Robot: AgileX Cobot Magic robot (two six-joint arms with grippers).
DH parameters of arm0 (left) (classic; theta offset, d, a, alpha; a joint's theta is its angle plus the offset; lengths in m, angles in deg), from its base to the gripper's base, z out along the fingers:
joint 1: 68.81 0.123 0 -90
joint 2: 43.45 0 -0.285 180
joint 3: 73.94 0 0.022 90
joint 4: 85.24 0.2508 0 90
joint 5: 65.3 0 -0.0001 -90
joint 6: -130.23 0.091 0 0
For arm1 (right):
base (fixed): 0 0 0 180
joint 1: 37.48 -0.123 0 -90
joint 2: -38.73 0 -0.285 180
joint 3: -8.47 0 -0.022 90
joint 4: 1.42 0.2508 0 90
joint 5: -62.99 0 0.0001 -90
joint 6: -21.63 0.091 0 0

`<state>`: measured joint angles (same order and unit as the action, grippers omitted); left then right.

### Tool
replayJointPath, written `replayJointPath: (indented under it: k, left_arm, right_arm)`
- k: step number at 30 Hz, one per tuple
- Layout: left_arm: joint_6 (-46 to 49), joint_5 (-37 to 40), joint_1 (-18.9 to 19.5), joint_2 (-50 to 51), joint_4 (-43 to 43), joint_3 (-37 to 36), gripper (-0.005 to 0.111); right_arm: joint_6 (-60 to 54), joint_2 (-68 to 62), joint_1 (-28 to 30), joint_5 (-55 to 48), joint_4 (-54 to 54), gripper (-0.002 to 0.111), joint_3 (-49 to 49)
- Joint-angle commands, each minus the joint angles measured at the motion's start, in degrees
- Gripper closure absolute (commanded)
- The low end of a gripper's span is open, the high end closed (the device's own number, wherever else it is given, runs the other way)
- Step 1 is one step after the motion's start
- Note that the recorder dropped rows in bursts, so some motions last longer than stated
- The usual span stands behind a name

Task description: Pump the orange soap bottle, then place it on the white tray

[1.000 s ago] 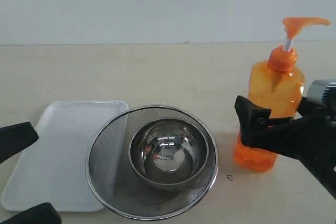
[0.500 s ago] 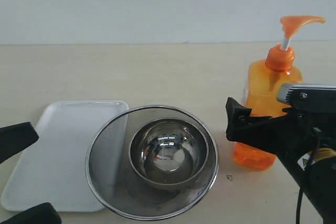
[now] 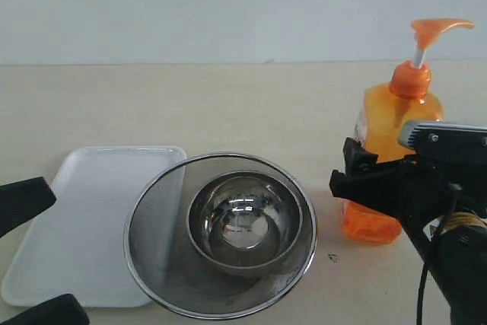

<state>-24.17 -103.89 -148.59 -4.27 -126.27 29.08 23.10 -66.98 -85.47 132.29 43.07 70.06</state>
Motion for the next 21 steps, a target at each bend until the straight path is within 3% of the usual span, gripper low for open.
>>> replayJointPath:
  k: [1,5,14,21]
  left_arm:
    - [0.20,0.01,-0.19,-0.32,0.20,-0.24,-0.003]
    - [0.20,0.01,-0.19,-0.32,0.20,-0.24,-0.003]
    - [0.20,0.01,-0.19,-0.32,0.20,-0.24,-0.003]
    - [0.20,0.01,-0.19,-0.32,0.20,-0.24,-0.003]
  right_arm:
    - [-0.14,0.04,0.08,0.66,1.58,0.077,-0.57]
    - [-3.59,0.04,0.08,0.66,2.63,0.109,-0.37]
    - [-20.27,0.16,-0.35,-3.07,1.21,0.108,-0.37]
    - [-34.59,6.96,-10.83,-2.43,12.36,0.108,-0.37]
